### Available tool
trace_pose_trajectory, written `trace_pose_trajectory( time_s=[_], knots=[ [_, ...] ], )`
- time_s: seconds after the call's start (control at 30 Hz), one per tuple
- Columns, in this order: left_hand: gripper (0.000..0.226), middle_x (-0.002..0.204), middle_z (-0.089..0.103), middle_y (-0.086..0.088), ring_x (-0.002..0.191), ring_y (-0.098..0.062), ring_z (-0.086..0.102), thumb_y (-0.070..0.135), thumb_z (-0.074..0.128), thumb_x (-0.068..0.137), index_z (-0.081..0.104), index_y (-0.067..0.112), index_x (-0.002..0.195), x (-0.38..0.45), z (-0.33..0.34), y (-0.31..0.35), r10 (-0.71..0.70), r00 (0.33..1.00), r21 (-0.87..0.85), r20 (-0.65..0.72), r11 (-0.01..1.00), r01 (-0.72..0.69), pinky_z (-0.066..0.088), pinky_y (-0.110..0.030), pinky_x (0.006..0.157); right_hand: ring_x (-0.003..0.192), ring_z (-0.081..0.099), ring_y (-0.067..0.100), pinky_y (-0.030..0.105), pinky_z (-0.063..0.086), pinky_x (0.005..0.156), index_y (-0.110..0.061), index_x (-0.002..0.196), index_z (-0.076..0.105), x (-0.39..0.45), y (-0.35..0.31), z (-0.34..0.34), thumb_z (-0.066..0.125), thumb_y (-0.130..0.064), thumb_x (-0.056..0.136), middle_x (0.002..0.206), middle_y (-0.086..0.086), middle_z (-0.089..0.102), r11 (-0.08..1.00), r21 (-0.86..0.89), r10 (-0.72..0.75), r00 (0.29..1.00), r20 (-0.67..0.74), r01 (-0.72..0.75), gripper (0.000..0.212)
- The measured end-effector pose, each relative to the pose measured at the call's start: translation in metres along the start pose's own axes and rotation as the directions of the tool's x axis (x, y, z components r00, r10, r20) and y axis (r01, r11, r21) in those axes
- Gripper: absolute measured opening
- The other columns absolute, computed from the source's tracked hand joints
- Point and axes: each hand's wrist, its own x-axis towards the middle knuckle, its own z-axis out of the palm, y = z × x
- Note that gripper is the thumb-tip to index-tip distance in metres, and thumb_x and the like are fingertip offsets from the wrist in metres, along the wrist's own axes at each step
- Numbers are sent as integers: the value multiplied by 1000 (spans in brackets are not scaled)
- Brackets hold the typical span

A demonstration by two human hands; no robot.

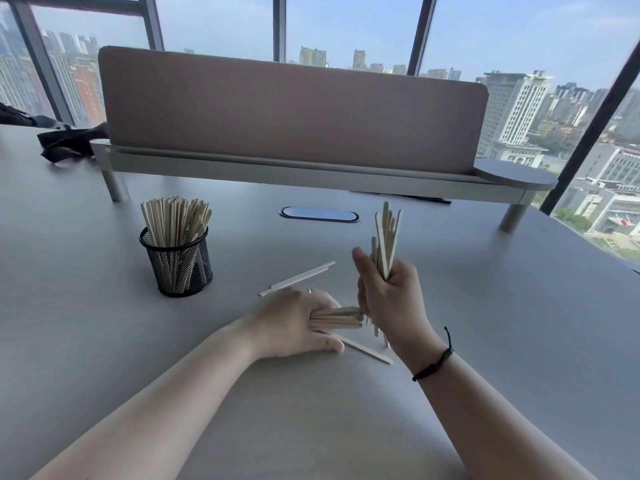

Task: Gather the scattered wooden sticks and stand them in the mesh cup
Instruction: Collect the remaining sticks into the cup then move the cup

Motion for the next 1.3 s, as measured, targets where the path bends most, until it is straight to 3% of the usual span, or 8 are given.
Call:
trace_pose_trajectory(
  time_s=[0.17, 0.27, 0.37, 0.53, 0.73, 0.9, 1.07, 1.3],
  knots=[
    [13, 74, 65, 14, 78, -9, 62, 48, 73, 81, 63, 43, 74, 0, -4, 14, -48, 999, 43, -12, 998, 49, 51, -30, 72, 51, 29, 28, 40, 21, 42, 8, 66, 31, -1, 1, 1, 61, -28, 97, 57, 14, 34, 990, 122, 68, 998, -2, -68, 56],
    [8, 67, 59, 16, 73, -8, 58, 36, 70, 87, 64, 41, 84, -1, -6, 19, -38, 999, 46, -36, 998, 40, 47, -29, 67, 53, 33, 24, 35, 26, 48, 8, 66, 34, 0, 1, 0, 63, -29, 96, 57, 13, 37, 991, 109, 83, 996, -43, -78, 55],
    [6, 79, 59, 11, 84, -15, 58, 29, 63, 93, 66, 34, 91, -1, -5, 24, 21, 1000, 100, -1, 995, -20, 37, -28, 67, 52, 30, 21, 35, 25, 49, 3, 65, 32, 1, 2, -1, 64, -32, 95, 57, 12, 33, 981, 153, 125, 991, -55, -115, 56],
    [38, 118, 59, 7, 107, -23, 61, 18, 44, 96, 64, 36, 121, -5, -3, 26, 12, 998, 254, 65, 967, -28, 49, -35, 86, 55, 24, 27, 38, 20, 51, 9, 65, 33, 2, -1, -5, 66, -32, 94, 61, 12, 31, 964, 211, 184, 978, -93, -162, 60],
    [32, 119, 57, 5, 104, -29, 63, 16, 43, 95, 62, 30, 117, -3, -4, 17, -36, 997, 355, -72, 933, 59, 47, -35, 78, 51, 26, 27, 35, 23, 46, 14, 65, 34, 3, -9, -12, 61, -34, 96, 58, 15, 33, 970, 236, 100, 977, -188, -54, 63],
    [11, 97, 67, -3, 91, -35, 64, 33, 54, 98, 54, 22, 99, 1, -1, -3, -116, 942, 111, -314, 981, 158, 44, -38, 67, 46, 26, 18, 33, 24, 47, -4, 64, 31, -1, 1, -7, 65, -32, 94, 53, 7, 29, 954, 274, 164, 978, -130, -124, 54],
    [49, 58, 65, 11, 54, -4, 58, 59, 52, 95, 59, 16, 71, 2, -7, 4, -245, 875, -286, -417, 949, 129, 44, -26, 55, 42, 35, 20, 31, 31, 46, 6, 65, 35, -5, 5, -1, 66, -37, 93, 51, 11, 38, 969, 221, 130, 988, -84, -108, 59],
    [62, 45, 39, 1, 42, -17, 35, 66, 62, 81, 67, 11, 52, 4, -6, 8, -457, 793, -659, -403, 746, 95, 29, -30, 50, 44, 38, 21, 28, 34, 47, 9, 63, 35, -6, 3, 0, 67, -35, 92, 52, 14, 40, 972, 230, 74, 994, -79, -54, 61]
  ],
)
